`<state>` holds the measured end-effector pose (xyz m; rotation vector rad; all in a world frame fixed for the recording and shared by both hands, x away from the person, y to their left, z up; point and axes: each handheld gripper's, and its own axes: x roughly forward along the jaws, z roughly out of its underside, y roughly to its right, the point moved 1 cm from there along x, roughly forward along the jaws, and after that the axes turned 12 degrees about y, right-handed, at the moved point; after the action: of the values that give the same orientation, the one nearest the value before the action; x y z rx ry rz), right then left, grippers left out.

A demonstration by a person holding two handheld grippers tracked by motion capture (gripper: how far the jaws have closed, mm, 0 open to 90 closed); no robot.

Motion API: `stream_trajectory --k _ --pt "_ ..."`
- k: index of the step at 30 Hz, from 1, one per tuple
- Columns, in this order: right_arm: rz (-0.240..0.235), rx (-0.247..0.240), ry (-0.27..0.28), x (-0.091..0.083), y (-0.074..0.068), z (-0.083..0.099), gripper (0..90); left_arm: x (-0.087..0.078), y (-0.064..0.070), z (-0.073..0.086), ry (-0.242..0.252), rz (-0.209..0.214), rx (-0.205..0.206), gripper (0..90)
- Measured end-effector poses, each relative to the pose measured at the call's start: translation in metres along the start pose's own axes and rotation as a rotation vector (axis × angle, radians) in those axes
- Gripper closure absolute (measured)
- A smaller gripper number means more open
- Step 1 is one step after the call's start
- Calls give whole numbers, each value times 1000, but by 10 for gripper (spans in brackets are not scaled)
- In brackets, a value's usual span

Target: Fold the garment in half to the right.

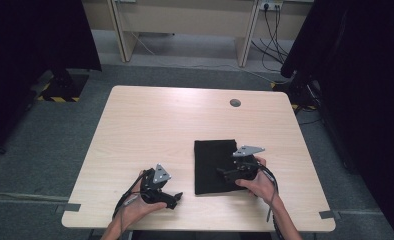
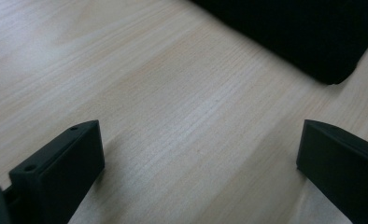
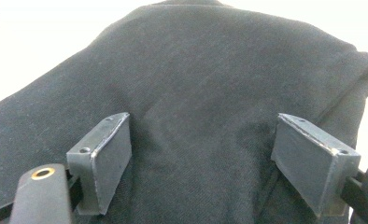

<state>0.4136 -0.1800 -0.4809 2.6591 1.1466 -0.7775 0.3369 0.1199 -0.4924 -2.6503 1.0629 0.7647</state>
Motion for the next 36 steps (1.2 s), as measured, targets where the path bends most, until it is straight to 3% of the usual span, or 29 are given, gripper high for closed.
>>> stream_trajectory --k 18,21,24,30,36 --pt "11 14 22 29 -19 -13 205 -2 -2 1 -1 3 3 0" --pt "5 29 20 26 -18 -15 207 -2 -2 1 -1 3 3 0" --pt "-4 23 53 17 -16 -19 215 -2 -2 1 0 3 3 0" --pt "20 45 90 -5 -9 -21 217 -2 -2 1 0 2 3 0" --pt "21 49 84 -14 -3 -14 226 -2 -3 1 0 1 2 0"
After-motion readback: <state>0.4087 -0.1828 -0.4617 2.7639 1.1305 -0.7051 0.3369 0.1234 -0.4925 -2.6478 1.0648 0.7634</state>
